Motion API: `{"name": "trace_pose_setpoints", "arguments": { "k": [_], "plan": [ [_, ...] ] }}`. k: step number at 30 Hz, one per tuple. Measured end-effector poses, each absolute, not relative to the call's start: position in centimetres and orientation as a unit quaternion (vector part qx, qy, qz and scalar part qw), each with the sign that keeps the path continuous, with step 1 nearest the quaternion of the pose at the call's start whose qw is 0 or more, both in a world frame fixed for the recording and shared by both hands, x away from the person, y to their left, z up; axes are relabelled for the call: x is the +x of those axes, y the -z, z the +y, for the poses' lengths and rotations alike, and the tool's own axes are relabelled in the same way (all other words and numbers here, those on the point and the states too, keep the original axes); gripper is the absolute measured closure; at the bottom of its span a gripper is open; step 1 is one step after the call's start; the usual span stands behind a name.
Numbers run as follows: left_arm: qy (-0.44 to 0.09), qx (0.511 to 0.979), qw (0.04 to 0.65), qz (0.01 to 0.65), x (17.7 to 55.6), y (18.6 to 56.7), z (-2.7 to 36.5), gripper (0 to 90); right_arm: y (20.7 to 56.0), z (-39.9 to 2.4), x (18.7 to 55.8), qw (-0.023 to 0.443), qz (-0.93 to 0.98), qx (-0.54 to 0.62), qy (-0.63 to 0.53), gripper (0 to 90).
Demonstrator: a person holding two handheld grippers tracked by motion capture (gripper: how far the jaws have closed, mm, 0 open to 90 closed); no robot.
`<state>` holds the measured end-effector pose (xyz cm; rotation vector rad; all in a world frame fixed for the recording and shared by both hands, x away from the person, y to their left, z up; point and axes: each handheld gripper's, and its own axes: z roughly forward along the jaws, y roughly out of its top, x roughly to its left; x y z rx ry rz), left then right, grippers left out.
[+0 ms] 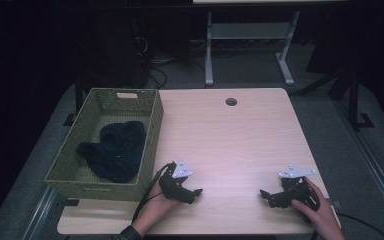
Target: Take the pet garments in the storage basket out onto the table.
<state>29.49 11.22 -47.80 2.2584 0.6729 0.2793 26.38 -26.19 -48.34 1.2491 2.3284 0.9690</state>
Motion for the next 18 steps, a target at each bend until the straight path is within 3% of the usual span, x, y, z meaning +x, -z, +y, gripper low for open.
{"name": "trace_pose_setpoints", "arguments": {
  "k": [18],
  "plan": [
    [-0.109, 0.882, 0.371, 0.268, 29.53, 47.70, 11.21, 13.7, 48.34, -26.18, 26.38, 0.163, 0.816, 0.438, -0.340, 0.0]
  ]
}}
